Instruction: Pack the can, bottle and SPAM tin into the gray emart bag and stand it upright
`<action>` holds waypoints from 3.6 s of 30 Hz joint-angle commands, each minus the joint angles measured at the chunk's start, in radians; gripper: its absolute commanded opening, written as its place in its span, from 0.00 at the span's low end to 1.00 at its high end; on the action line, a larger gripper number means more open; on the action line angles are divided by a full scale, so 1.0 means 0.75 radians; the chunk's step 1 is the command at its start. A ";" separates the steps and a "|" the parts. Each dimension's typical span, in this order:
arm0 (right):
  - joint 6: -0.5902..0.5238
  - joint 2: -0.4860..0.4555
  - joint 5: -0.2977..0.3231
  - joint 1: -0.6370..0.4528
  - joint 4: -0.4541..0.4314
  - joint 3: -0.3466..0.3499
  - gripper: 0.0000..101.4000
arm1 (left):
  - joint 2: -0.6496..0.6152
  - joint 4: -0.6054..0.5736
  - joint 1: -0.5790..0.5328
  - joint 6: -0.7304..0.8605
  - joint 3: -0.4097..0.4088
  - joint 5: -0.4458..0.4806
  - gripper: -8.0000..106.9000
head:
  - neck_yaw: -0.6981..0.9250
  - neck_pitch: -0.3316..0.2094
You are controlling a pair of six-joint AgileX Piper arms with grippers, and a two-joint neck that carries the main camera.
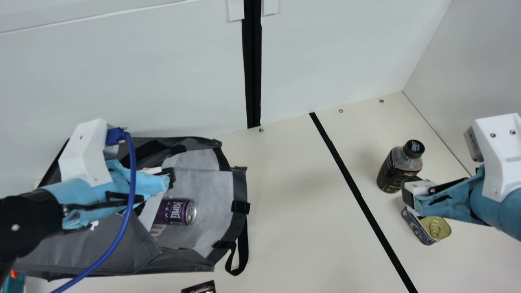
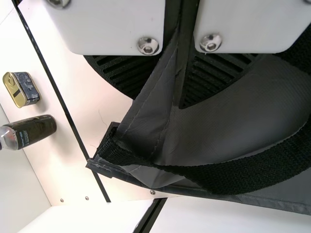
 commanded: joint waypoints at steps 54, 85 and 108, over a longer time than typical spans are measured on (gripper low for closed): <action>-0.226 0.533 0.000 -0.262 0.215 -0.254 0.94 | 0.000 0.003 0.000 0.000 0.000 0.000 0.00 | -0.001 -0.030; -0.266 0.914 0.000 -0.251 0.173 -0.481 0.94 | 0.000 0.003 0.000 0.000 0.000 0.000 0.00 | -0.001 -0.030; -0.258 1.089 0.000 -0.216 0.170 -0.539 0.94 | 0.000 0.003 0.000 0.000 0.000 0.000 0.00 | -0.001 -0.030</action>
